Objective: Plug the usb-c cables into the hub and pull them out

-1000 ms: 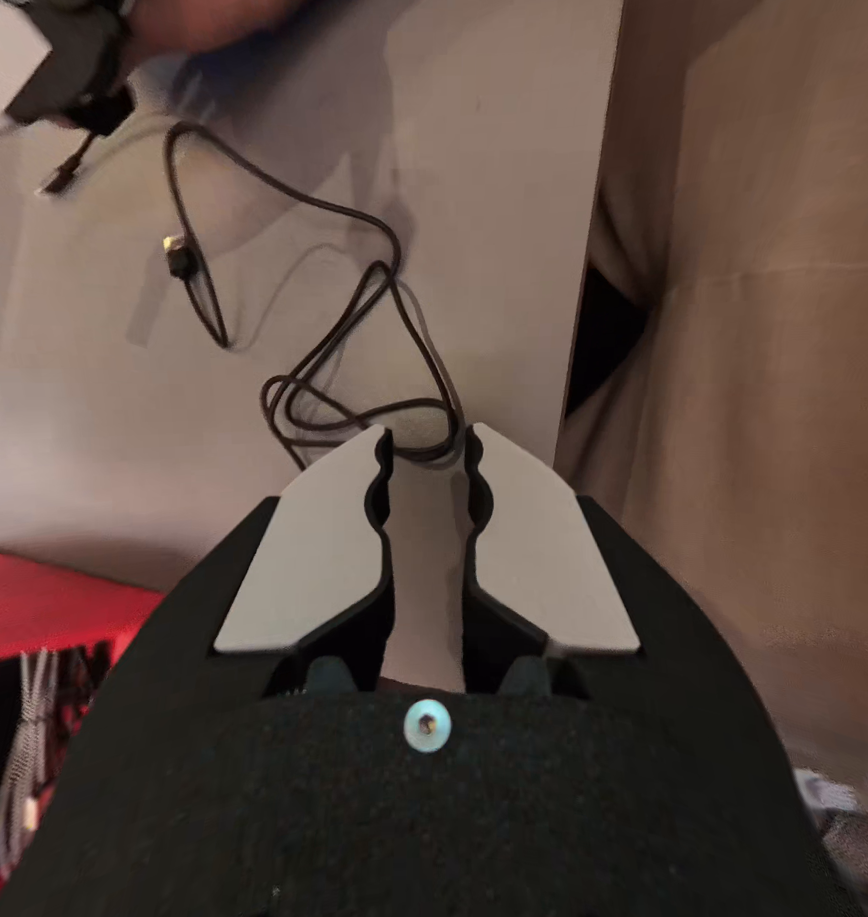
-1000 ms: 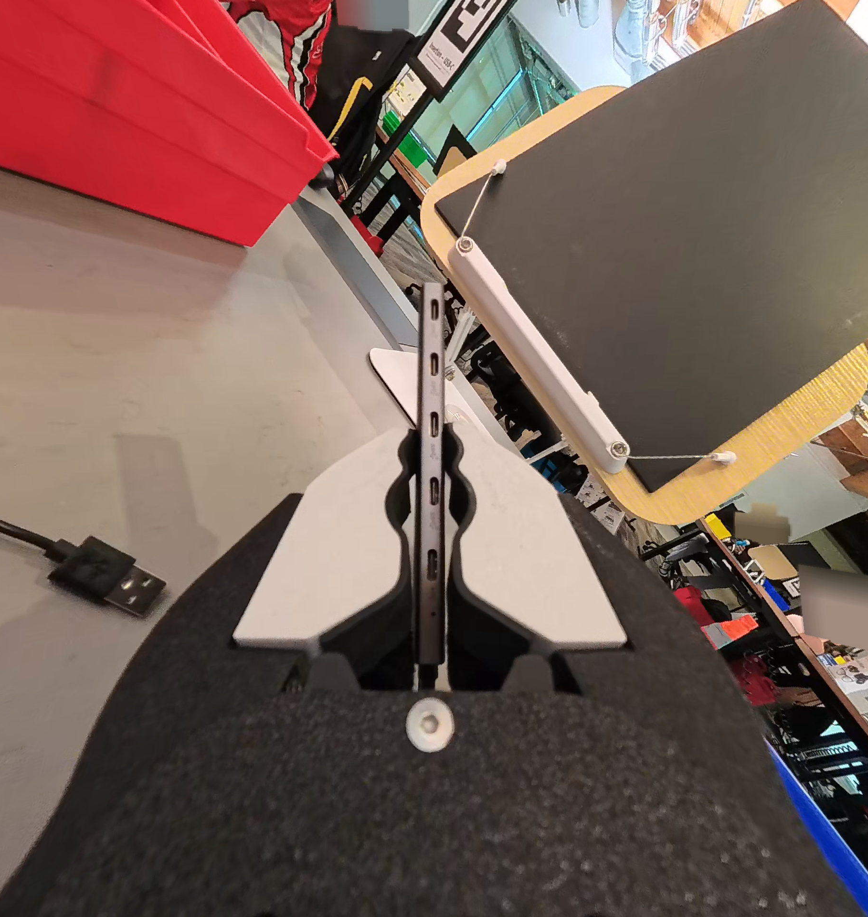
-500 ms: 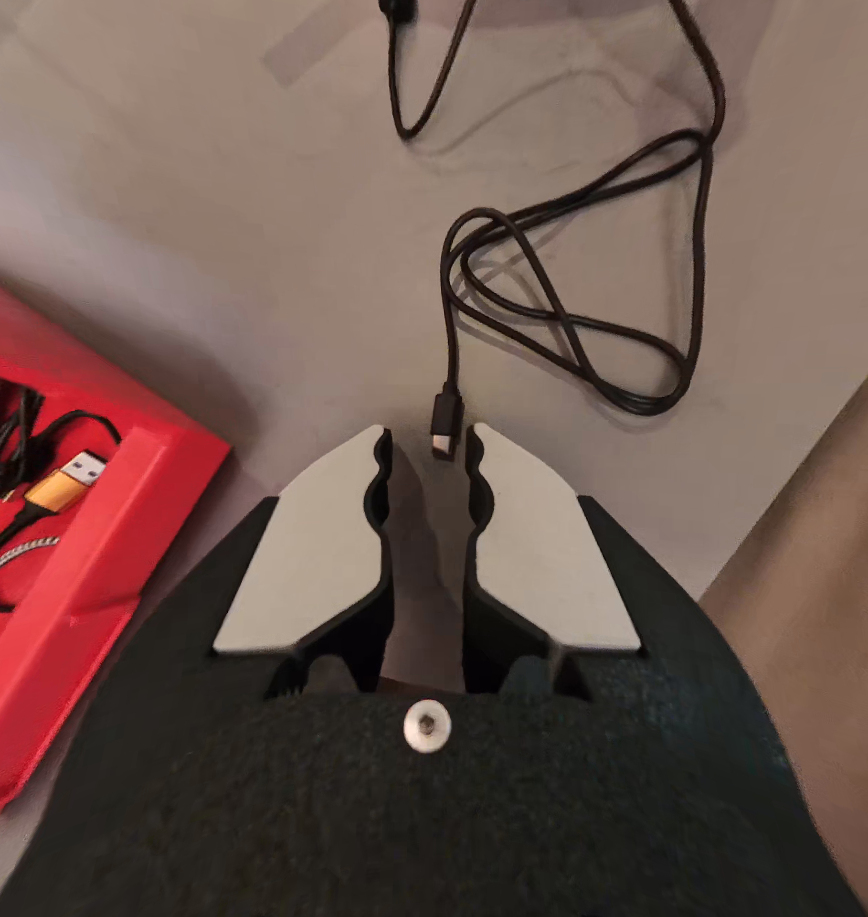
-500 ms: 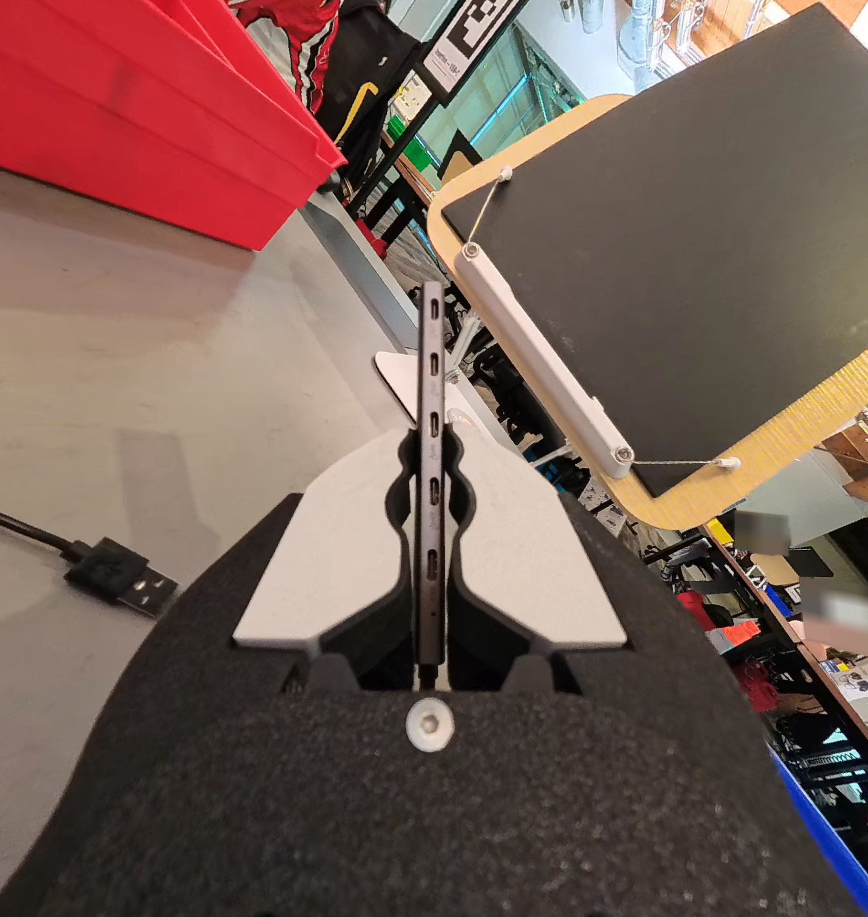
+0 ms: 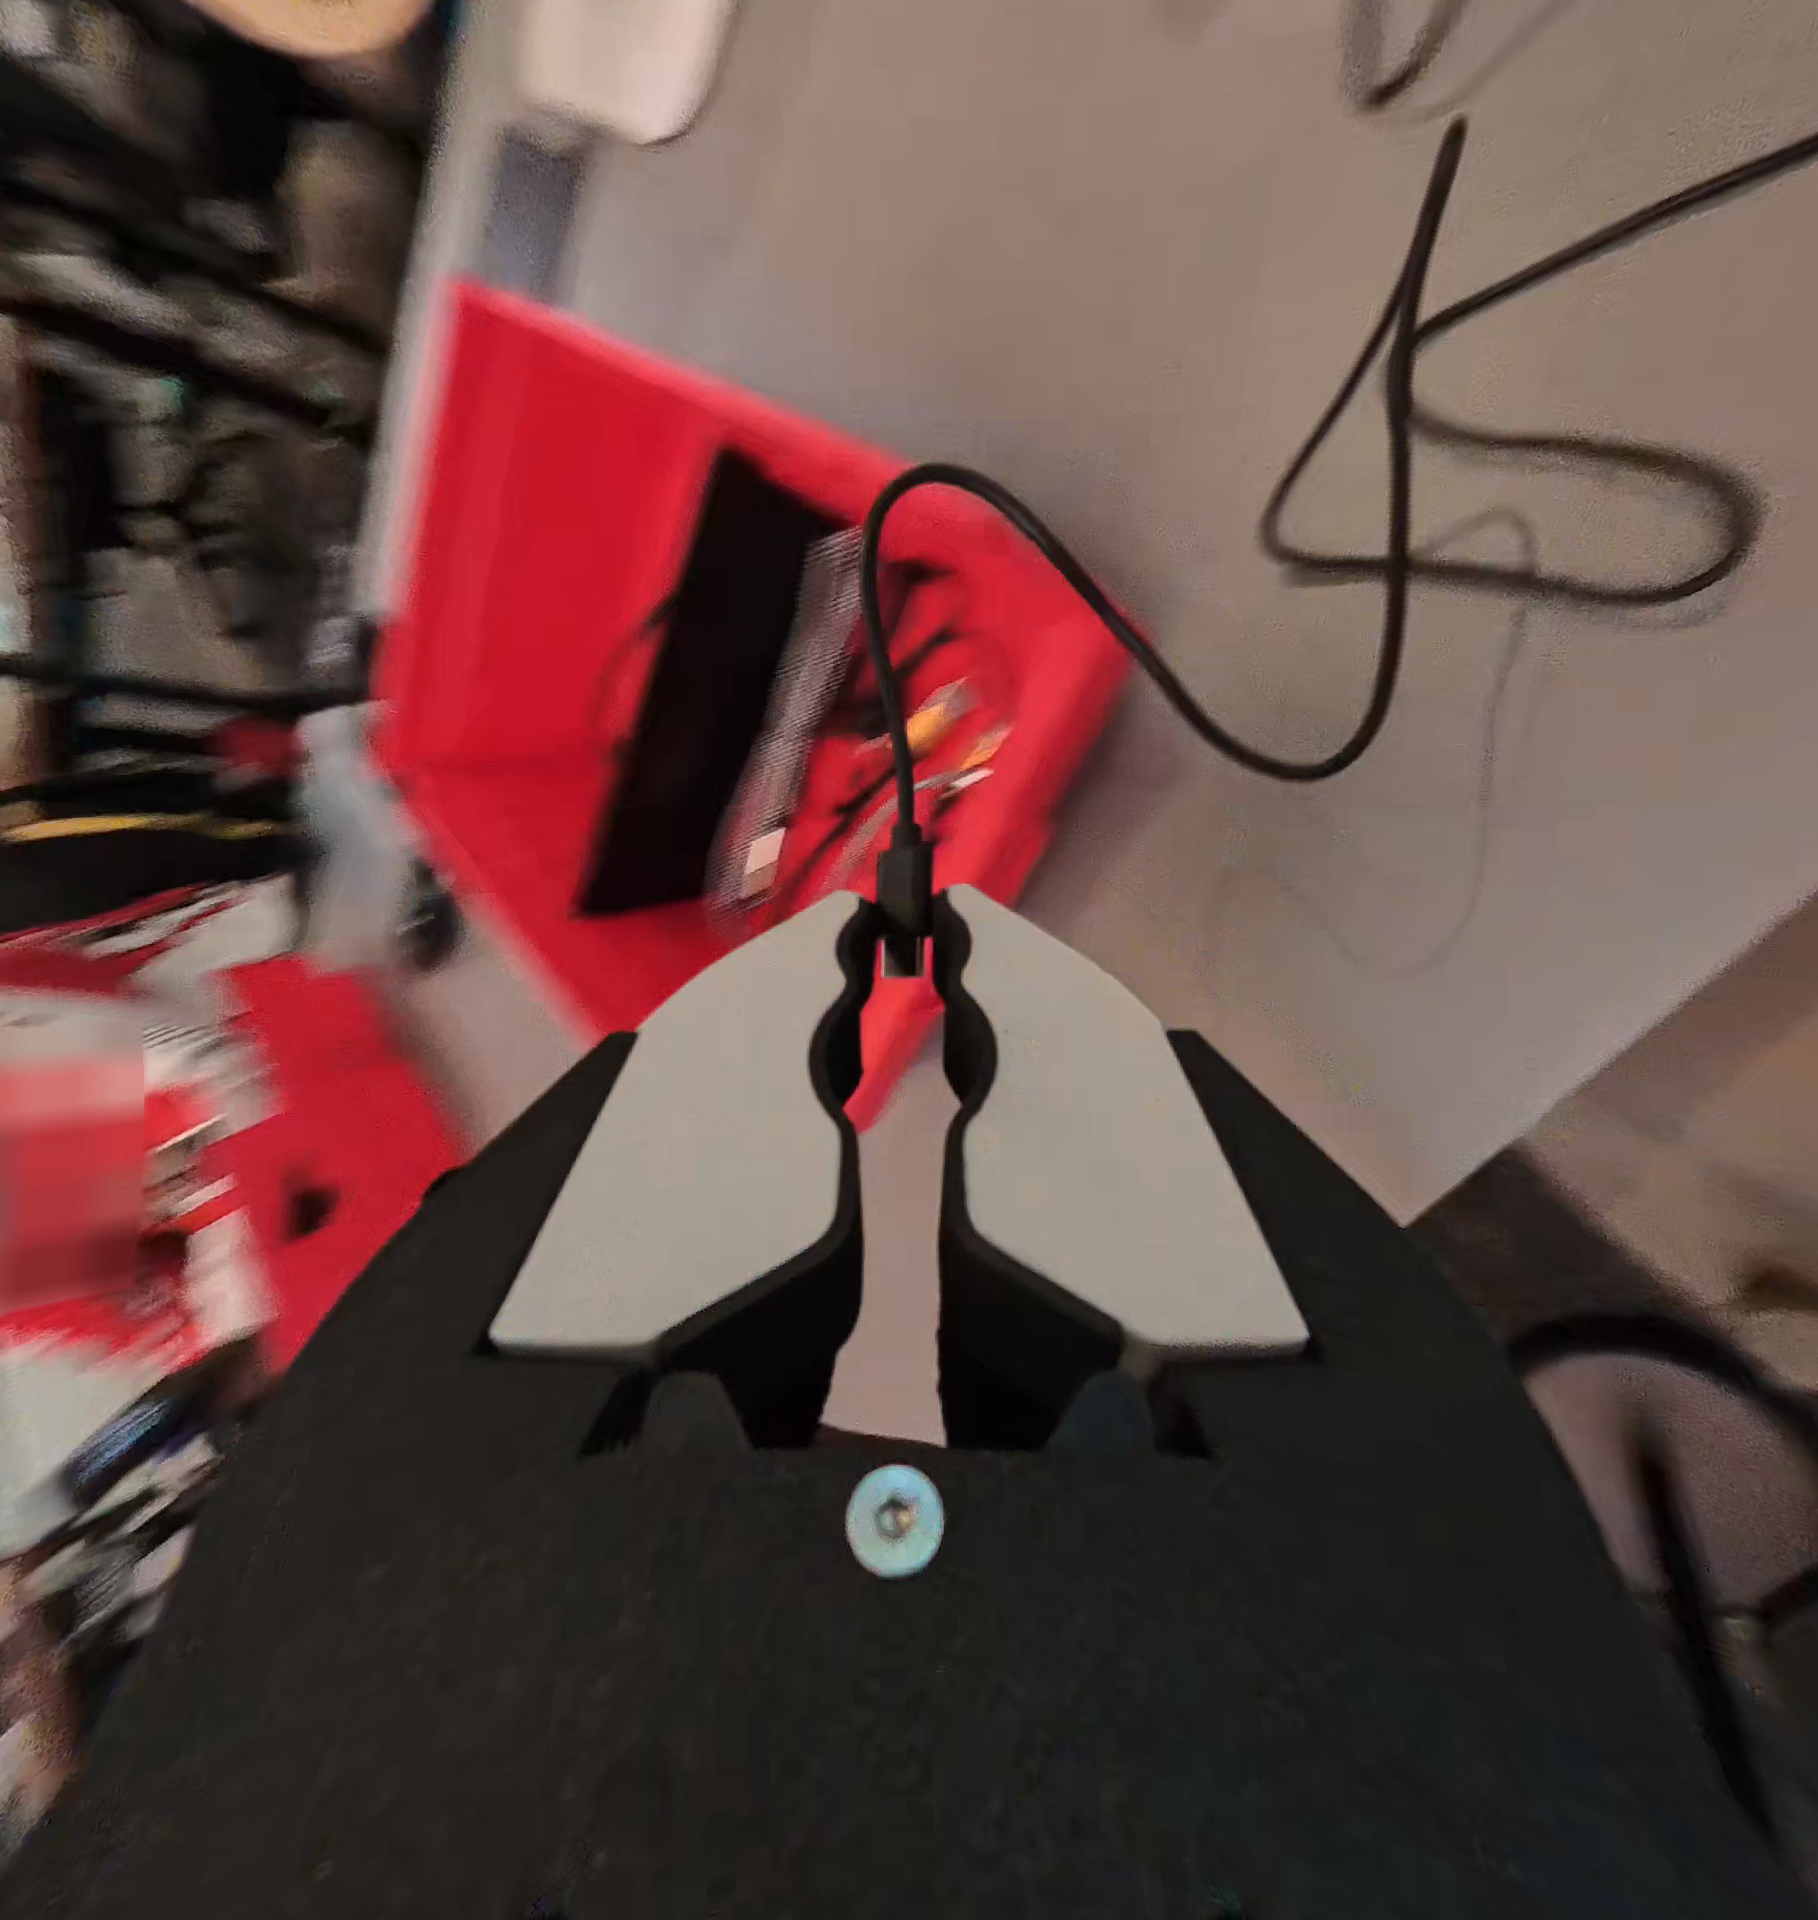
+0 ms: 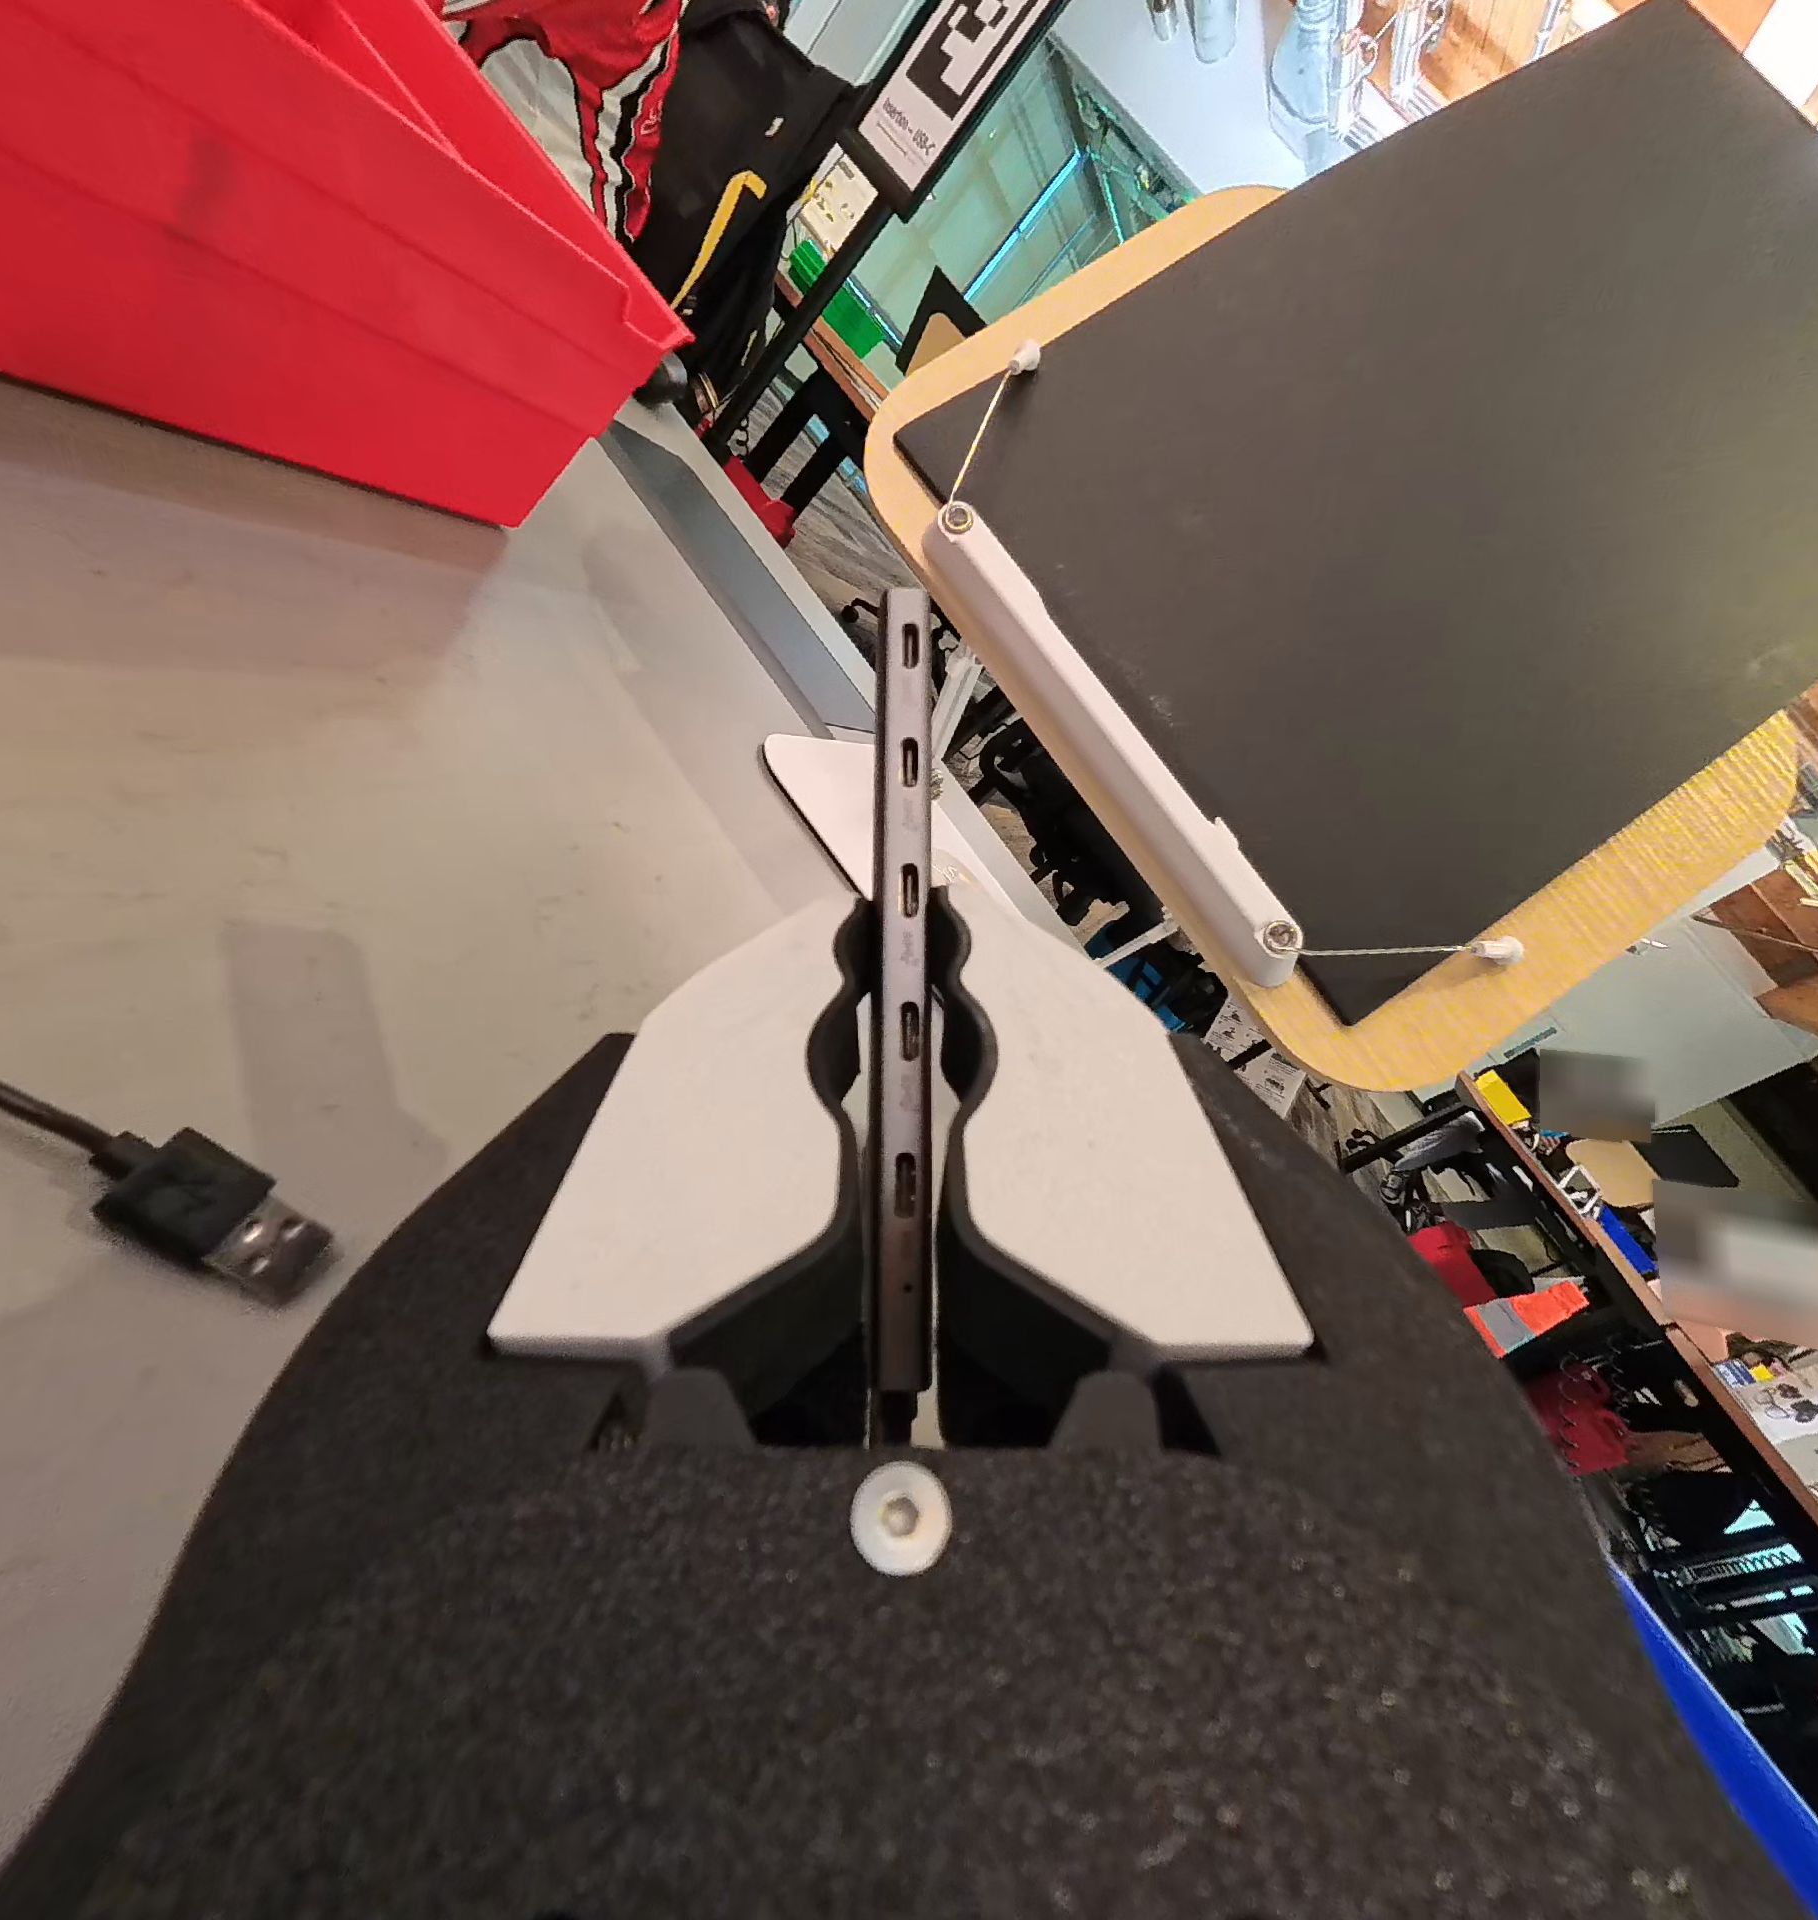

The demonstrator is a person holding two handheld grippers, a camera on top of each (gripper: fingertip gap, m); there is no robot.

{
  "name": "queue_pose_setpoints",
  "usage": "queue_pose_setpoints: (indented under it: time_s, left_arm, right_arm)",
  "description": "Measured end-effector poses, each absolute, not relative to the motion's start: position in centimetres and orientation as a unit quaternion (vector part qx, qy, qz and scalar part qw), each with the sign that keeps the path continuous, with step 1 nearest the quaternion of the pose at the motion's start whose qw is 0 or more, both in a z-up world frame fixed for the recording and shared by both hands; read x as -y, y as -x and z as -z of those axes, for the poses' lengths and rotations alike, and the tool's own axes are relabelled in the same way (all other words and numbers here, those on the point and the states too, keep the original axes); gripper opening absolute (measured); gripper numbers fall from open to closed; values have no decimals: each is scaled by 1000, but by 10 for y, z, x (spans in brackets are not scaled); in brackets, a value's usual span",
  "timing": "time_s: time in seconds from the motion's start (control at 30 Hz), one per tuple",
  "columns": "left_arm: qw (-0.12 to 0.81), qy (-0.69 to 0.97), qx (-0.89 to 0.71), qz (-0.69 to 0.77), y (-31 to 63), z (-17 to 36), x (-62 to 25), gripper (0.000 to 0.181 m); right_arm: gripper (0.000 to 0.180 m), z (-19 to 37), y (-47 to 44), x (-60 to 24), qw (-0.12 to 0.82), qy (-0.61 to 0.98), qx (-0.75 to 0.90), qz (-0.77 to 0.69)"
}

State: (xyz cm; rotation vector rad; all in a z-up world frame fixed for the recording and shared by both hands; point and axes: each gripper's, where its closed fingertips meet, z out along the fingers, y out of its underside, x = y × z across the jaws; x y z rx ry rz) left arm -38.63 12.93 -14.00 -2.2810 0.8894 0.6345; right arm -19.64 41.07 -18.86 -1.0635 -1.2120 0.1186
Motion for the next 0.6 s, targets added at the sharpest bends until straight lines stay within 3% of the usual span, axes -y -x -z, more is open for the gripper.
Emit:
queue_pose_setpoints:
  time_s: [0.1,0.17,0.37,0.6]
  left_arm:
    - [294,834,-330,-332,413,71,-110,9]
    - [281,830,-363,-318,400,54,-100,9]
    - [67,843,-484,-227,365,100,-90,10]
    - [-20,805,-591,-35,285,186,-169,10]
  right_arm:
    - [9,188,198,-410,691,473,544,-50]
    - [9,188,198,-410,692,470,546,-48]
    - [9,189,200,-408,691,469,548,-49]
    - [9,187,199,-408,691,479,537,-69]
